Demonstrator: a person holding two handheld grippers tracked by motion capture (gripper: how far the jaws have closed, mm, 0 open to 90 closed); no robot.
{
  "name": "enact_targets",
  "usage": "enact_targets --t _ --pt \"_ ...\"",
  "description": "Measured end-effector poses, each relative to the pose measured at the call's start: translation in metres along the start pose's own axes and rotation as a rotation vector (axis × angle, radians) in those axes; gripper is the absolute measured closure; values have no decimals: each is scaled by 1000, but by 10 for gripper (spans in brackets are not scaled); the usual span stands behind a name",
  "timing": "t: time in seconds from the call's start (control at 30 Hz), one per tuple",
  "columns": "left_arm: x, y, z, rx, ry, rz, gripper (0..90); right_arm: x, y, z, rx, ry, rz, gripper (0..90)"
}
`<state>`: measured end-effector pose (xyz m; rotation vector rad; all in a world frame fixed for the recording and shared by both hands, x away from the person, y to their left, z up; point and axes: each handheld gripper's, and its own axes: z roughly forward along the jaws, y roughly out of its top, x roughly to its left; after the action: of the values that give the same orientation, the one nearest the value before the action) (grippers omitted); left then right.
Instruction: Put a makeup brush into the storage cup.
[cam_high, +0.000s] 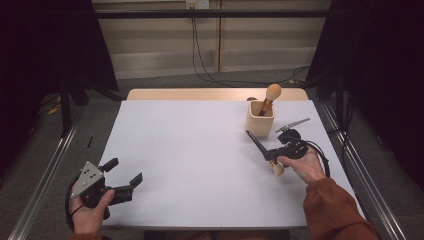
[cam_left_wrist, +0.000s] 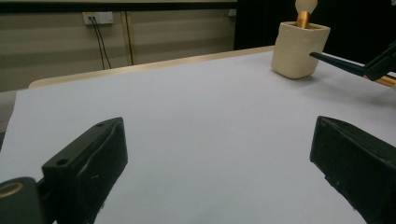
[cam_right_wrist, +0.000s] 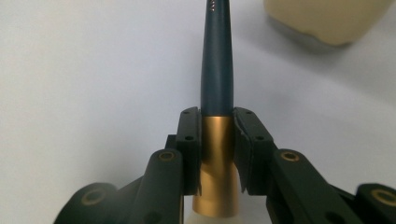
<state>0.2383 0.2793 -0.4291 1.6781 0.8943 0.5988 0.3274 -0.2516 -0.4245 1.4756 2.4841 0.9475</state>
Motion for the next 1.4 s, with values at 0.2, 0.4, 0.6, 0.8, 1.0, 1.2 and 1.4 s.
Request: enact_targets --t 0.2,0.4,0.6,0.8,1.0,1.2,1.4 --pt "0 1 -1 4 4 0 35 1 -3 -3 -95 39 -38 739" --pt "-3 3 -1 9 -5 4 26 3 -8 1 -149 71 -36 739" --pt "-4 6 0 27 -44 18 38 9 -5 -1 -183 112 -81 739" --pt "-9 9 3 42 -74 47 32 15 -4 -1 -185 144 -109 739" --pt "-13 13 8 61 -134 75 34 21 -2 2 -169 165 -145 739" --pt "-22 20 16 74 -176 86 26 30 0 5 -155 187 -183 740" --pt "-28 24 22 104 -229 113 25 38 1 7 -141 206 -207 740"
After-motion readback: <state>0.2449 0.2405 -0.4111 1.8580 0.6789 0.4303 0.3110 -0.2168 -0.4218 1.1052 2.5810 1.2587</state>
